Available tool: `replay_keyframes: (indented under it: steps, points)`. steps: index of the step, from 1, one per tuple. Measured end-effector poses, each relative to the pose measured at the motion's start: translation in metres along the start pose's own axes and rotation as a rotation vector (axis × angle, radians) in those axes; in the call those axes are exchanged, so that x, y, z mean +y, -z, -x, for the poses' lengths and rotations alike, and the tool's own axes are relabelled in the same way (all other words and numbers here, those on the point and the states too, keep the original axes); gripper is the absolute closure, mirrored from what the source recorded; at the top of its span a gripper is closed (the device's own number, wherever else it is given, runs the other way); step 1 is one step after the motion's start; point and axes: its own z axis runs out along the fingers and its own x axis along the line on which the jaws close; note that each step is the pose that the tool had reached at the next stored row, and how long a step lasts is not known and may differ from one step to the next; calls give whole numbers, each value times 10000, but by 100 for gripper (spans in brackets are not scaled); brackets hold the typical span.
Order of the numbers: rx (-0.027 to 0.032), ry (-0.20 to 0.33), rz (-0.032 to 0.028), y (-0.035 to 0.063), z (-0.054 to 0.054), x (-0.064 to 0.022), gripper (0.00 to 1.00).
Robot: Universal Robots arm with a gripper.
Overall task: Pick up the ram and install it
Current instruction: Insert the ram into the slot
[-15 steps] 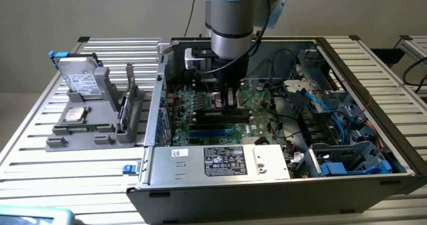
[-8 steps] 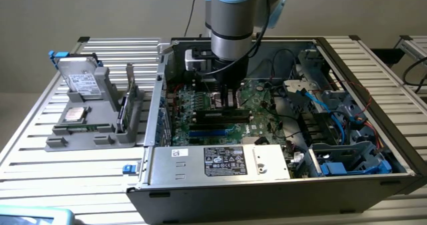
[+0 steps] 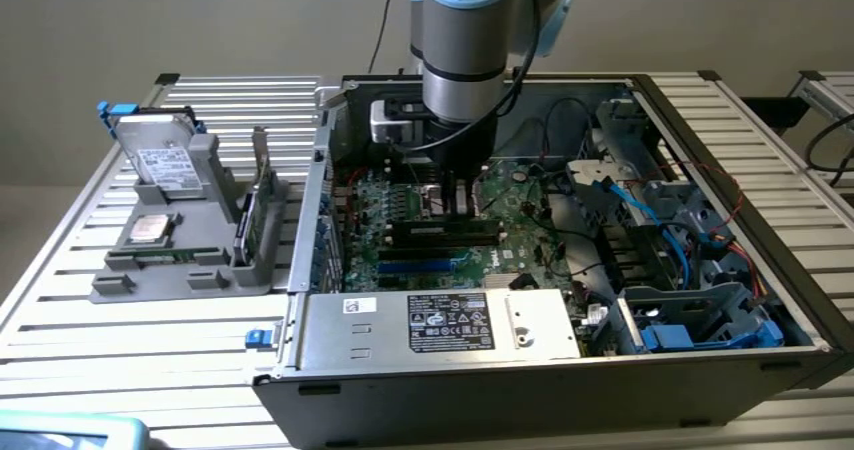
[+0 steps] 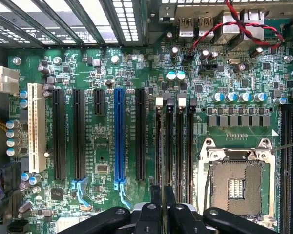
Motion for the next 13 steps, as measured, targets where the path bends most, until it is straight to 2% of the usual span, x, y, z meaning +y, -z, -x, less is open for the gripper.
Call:
replay_keyframes:
  steps: [13]
  points:
    - [1, -1, 0, -26, 0, 0, 87]
